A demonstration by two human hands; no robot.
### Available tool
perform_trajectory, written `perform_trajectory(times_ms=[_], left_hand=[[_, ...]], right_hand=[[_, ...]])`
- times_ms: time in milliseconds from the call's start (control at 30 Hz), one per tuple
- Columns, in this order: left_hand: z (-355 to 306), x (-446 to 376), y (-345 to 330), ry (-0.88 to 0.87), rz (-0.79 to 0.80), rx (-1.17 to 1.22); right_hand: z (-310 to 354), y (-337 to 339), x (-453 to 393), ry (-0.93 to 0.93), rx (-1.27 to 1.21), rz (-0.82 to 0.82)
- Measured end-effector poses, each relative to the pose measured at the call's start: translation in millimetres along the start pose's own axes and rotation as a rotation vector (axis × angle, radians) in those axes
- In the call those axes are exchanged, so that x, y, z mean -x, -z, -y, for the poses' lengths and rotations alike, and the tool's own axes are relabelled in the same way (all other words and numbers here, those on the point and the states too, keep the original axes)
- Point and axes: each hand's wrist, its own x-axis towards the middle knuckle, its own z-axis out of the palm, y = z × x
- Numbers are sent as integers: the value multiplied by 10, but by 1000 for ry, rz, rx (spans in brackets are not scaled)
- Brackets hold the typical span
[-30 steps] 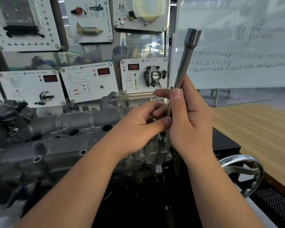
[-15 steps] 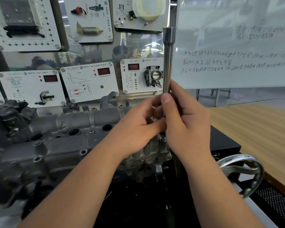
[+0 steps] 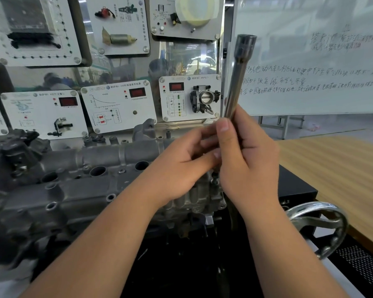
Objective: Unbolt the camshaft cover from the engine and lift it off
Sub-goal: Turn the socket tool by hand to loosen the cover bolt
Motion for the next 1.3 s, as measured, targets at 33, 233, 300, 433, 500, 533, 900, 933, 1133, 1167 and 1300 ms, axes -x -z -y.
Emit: perform_trajectory(times_ms=[33,233,300,433,500,533,900,933,1133,1167,1300], left_hand=[[-4,3,8,0,22,23],[-2,4,6,-8,-56,-37],[6,-10,-4,-2,-78,-92],[27,-16,0,-18,-44,-64],[23,-4,5,-15,-5,4],[15,2,4,-12,10,24],[22,-19,-22,12,-93,-95],[31,-17,-15,11,-79,-63],[-2,14,5,6,25,37],[10,12,6,-1,0,14],[21,-8,-11,-16,-86,-108]], right_hand=[[-2,0,-1,-18,-10,20],[20,10,-25,-49,-79,57],[25,0,-24,-51,-70,42],[10,-9,7,-19,4,-6],[7,-17,20,-12,4,3],[8,-22,24,-9,-4,1],[29,-6,15,6,34,-34],[21,-6,22,8,35,-29],[0,-20,37,43,-25,-18],[2,-19,33,43,-38,-17],[19,-10,12,-21,-60,4]])
